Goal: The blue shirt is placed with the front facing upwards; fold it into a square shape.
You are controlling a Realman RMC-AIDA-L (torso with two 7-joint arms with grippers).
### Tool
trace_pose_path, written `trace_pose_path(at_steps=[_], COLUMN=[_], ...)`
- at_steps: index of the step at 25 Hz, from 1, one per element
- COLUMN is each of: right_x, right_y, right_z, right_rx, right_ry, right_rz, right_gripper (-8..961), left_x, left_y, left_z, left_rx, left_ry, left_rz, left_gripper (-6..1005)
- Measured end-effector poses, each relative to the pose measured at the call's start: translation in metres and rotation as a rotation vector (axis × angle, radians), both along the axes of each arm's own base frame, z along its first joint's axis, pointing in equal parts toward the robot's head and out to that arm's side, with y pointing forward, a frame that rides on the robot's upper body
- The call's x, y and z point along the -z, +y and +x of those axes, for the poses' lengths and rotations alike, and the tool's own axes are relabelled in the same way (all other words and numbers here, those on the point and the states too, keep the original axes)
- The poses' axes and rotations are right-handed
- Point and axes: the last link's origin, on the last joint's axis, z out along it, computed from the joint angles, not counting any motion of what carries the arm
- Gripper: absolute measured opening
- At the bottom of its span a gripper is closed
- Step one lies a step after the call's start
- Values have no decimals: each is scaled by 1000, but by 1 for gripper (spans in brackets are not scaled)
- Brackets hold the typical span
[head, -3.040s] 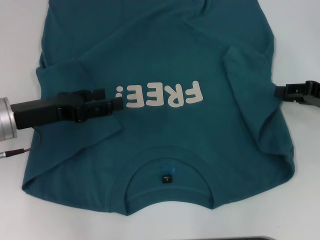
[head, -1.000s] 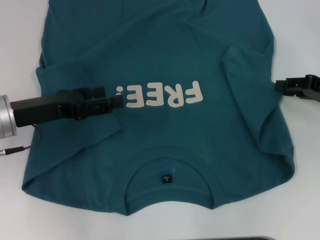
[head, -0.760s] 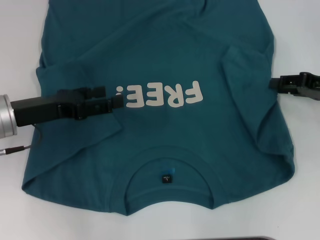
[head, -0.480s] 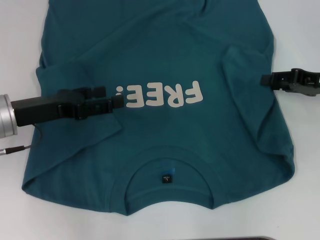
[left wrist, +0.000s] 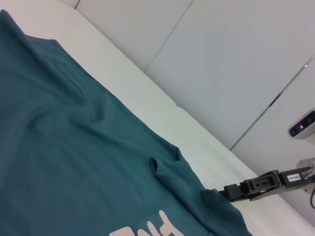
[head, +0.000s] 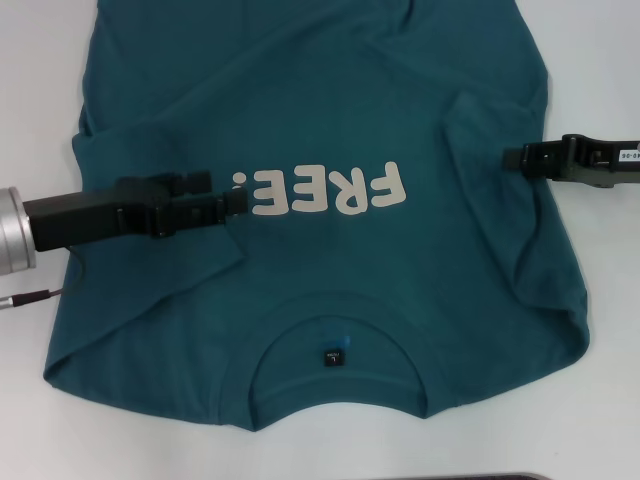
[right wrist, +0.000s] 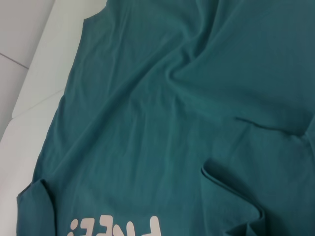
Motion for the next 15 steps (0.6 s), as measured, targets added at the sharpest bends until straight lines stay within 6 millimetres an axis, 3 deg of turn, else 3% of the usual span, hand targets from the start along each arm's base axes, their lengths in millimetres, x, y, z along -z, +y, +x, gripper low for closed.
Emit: trace_pose_path(at_steps=[7,15], right_x=[3,20], right_y=[2,15], right_z=[-8,-35], right_rx=[-19,-93], right_ry=[15,25], right_rz=[-14,-52], right_gripper=[432,433], left_x=[1,1], left_y=[2,2], left_z=[1,1], left_rx=[2,2], left_ry=[2,2], left_rz=[3,3], left_gripper=[884,884])
